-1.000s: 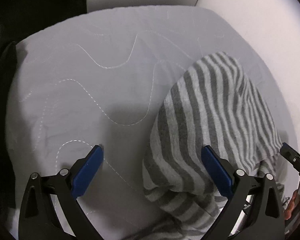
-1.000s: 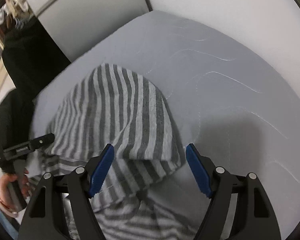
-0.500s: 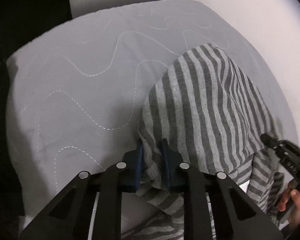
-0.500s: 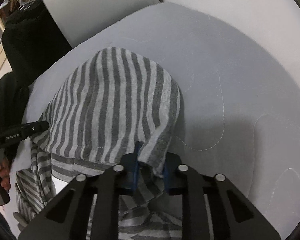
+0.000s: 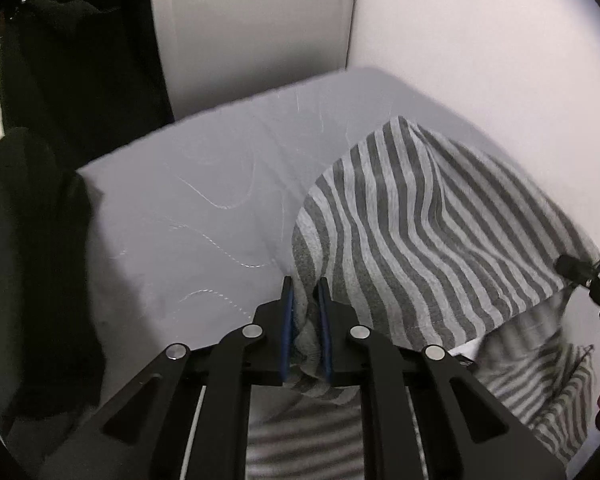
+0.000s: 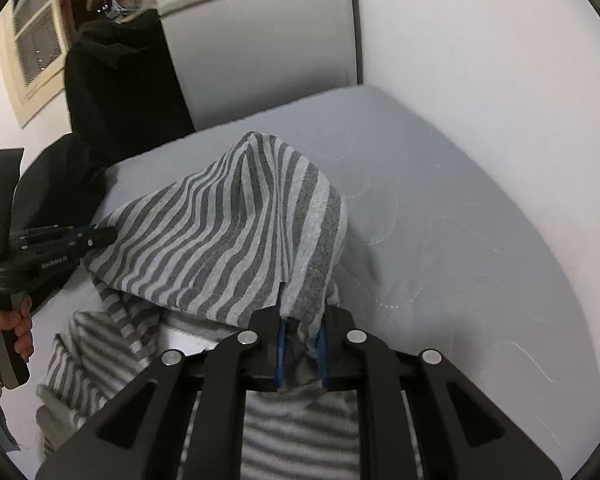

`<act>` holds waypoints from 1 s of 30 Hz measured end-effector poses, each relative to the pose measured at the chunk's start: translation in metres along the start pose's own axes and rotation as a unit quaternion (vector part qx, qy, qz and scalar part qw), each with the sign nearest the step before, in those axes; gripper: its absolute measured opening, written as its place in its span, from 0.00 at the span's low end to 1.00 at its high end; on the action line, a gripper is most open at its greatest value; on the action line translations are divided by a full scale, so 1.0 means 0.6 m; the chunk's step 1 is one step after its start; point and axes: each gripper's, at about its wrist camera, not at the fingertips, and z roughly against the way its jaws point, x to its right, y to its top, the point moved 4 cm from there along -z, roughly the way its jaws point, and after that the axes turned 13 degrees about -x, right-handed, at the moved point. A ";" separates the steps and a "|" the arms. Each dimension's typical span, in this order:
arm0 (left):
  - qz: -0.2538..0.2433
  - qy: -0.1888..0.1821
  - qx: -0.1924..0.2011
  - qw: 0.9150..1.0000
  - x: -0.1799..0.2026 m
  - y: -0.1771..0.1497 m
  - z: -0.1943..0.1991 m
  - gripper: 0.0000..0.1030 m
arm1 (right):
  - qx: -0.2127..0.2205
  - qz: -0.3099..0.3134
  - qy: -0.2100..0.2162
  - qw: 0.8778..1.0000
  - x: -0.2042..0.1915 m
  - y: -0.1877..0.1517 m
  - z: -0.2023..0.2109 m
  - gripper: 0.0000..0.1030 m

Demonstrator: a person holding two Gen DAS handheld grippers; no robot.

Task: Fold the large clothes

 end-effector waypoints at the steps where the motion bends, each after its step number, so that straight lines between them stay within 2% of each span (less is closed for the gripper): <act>1: 0.001 -0.001 0.008 1.000 -0.001 -0.005 0.011 0.14 | 0.005 0.002 0.001 1.000 0.001 -0.010 0.015 0.10; 3: 0.002 -0.002 0.027 1.000 0.005 -0.032 0.047 0.14 | 0.013 0.004 0.004 1.000 -0.006 -0.034 0.038 0.09; 7: -0.001 -0.005 0.040 0.999 0.010 -0.085 0.088 0.14 | 0.020 0.007 0.012 1.000 -0.018 -0.096 0.082 0.09; 15: 0.004 -0.020 0.006 1.000 0.005 -0.222 0.130 0.14 | 0.004 0.002 0.034 0.999 -0.045 -0.220 0.143 0.09; 18: 0.006 -0.017 -0.008 1.000 0.007 -0.267 0.128 0.14 | -0.012 0.001 0.036 0.999 -0.056 -0.266 0.148 0.09; 24: 0.037 -0.021 -0.062 0.997 -0.004 -0.344 0.063 0.16 | -0.058 -0.018 0.041 0.997 -0.058 -0.347 0.102 0.10; 26: 0.039 -0.011 -0.071 0.997 0.000 -0.367 0.042 0.20 | -0.069 -0.038 0.047 0.996 -0.044 -0.362 0.080 0.12; 28: 0.041 -0.005 -0.065 0.997 -0.002 -0.365 0.035 0.22 | -0.073 -0.053 0.053 0.995 -0.043 -0.363 0.065 0.18; 30: 0.046 -0.004 -0.064 0.997 -0.005 -0.361 0.035 0.31 | -0.075 -0.057 0.055 0.994 -0.040 -0.366 0.062 0.20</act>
